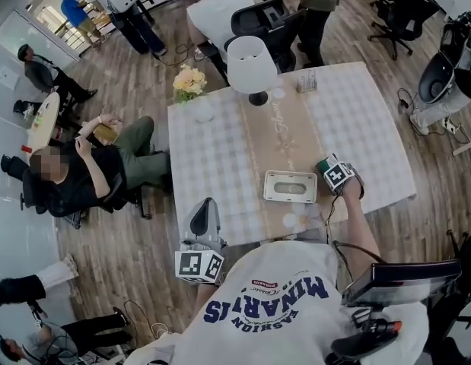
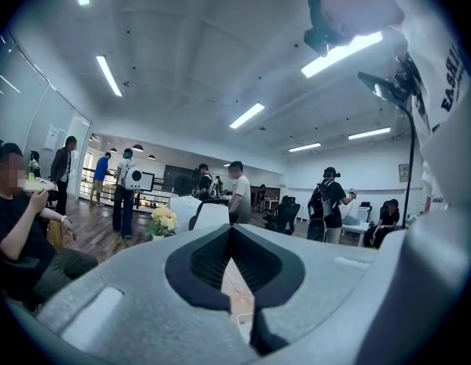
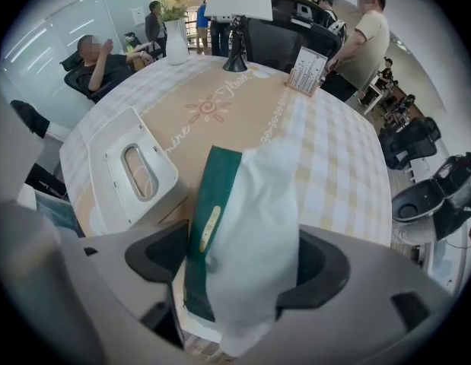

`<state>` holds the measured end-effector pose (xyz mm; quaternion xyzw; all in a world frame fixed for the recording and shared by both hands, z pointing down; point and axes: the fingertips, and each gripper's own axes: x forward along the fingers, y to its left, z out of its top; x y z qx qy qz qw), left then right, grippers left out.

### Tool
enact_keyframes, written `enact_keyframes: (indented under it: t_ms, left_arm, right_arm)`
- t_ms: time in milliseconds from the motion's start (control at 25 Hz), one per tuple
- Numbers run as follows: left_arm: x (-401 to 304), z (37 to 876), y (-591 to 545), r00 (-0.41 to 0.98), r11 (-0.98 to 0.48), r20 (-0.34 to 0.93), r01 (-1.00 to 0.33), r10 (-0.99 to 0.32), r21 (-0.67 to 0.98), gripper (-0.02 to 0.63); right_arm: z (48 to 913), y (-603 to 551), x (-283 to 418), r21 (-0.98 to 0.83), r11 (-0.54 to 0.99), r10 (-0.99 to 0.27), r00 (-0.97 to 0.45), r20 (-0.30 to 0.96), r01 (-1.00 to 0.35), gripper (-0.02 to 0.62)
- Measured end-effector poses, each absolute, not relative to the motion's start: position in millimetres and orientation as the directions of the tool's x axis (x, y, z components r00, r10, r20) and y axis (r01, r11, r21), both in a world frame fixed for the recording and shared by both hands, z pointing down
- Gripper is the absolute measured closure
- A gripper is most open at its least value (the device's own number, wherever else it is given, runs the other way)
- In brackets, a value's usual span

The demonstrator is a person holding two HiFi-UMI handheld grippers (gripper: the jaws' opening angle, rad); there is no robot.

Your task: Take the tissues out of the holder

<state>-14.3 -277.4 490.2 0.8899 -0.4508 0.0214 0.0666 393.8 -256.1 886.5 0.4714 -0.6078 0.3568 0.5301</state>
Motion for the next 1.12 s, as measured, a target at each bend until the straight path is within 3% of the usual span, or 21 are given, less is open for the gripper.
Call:
enact_keyframes:
  t_ms: [240,440,480,520,600,640,840,1120]
  left_arm:
    - [-17.5,491.9,-278.6,0.595,-0.587,0.097,-0.803,-0.798,0.101,0.603]
    - [-12.6,485.9,-276.5,0.622,-0.615,0.085,-0.782,-0.778,0.096,0.603]
    - [-12.2,484.0,-276.2,0.626,-0.619,0.082,-0.78,-0.776,0.092,0.603]
    - [-12.2,482.7,-275.6,0.629,-0.623,0.079,-0.777,-0.773,0.088,0.603]
    - [-13.6,482.7,-273.4,0.636,-0.632,0.07,-0.771,-0.768,0.078,0.603]
    - [-14.7,483.6,-271.7,0.64,-0.636,0.065,-0.768,-0.765,0.074,0.603]
    - [-14.7,478.5,-263.5,0.664,-0.662,0.04,-0.747,-0.746,0.06,0.603]
    - [-7.9,471.3,-255.1,0.688,-0.687,0.002,-0.726,-0.726,0.04,0.603]
  right_arm:
    - [817.8,-280.2,393.0,0.12,0.307,-0.335,0.011,0.942,-0.944,0.221]
    - [696.8,-313.3,350.4,0.06,0.271,-0.655,-0.139,0.743,-0.961,0.227]
    - [663.9,-318.3,333.2,0.026,0.284,-0.724,-0.196,0.662,-0.959,0.253]
    - [630.9,-320.5,314.5,-0.002,0.306,-0.781,-0.252,0.571,-0.952,0.321]
    - [572.0,-316.5,277.6,-0.005,0.357,-0.856,-0.329,0.398,-0.934,0.502]
    - [548.3,-311.2,259.1,0.012,0.382,-0.874,-0.357,0.33,-0.924,0.545]
    - [465.6,-275.5,171.3,0.06,0.529,-0.847,-0.521,0.108,-0.847,0.581]
    - [437.0,-246.0,124.7,0.076,0.572,-0.82,-0.569,0.061,-0.817,0.589]
